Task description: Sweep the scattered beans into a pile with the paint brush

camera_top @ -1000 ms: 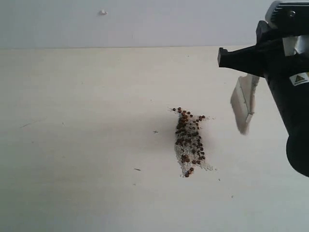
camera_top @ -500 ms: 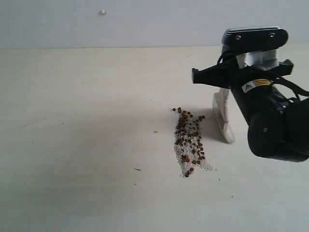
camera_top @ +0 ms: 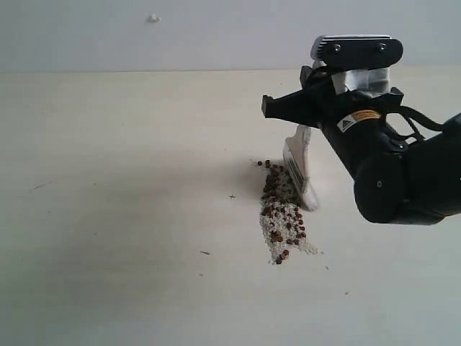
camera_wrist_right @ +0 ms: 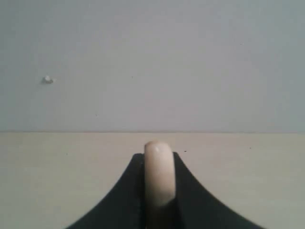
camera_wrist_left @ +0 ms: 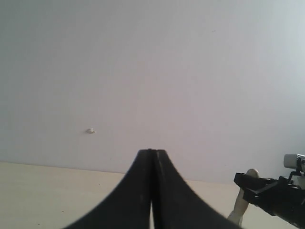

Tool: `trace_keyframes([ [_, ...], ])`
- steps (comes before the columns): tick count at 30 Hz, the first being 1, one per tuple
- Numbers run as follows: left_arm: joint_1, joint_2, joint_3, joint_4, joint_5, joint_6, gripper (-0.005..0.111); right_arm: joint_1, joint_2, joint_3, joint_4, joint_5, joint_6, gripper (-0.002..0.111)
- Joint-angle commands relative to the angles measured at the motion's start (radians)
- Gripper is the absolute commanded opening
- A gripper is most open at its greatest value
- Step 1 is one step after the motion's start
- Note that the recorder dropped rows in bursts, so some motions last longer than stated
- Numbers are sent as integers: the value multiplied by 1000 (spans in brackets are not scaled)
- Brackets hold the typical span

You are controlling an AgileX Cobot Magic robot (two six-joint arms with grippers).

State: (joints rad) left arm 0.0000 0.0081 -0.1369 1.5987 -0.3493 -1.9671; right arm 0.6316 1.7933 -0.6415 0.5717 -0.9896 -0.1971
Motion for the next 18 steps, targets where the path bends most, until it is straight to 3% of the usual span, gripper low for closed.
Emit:
trace_keyframes([
  [1,1,2,1,-1,-4,3,0,-6,-75,-3,157,16,-153,0],
  [3,1,2,1,-1,-4,3,0,-6,-141,-3,265,-9,-330,0],
  [5,1,2,1,-1,-4,3,0,-6,-194,-3,235,-4,-412,0],
  [7,1,2,1,-1,-4,3,0,-43,-224,-5,94,37,-394,0],
  [9,1,2,1,-1,-4,3,0,-140,-231,-36,-138,191,-284,0],
  [10,1,2,1,-1,-4,3,0,-222,-225,-62,-357,280,-139,0],
  [11,1,2,1,-1,-4,3,0,-254,-220,-68,-460,286,-39,0],
  [15,1,2,1,-1,-4,3,0,-473,-129,-174,-1188,97,540,0],
  [18,1,2,1,-1,-4,3,0,-547,-19,-327,-1513,-31,799,0],
])
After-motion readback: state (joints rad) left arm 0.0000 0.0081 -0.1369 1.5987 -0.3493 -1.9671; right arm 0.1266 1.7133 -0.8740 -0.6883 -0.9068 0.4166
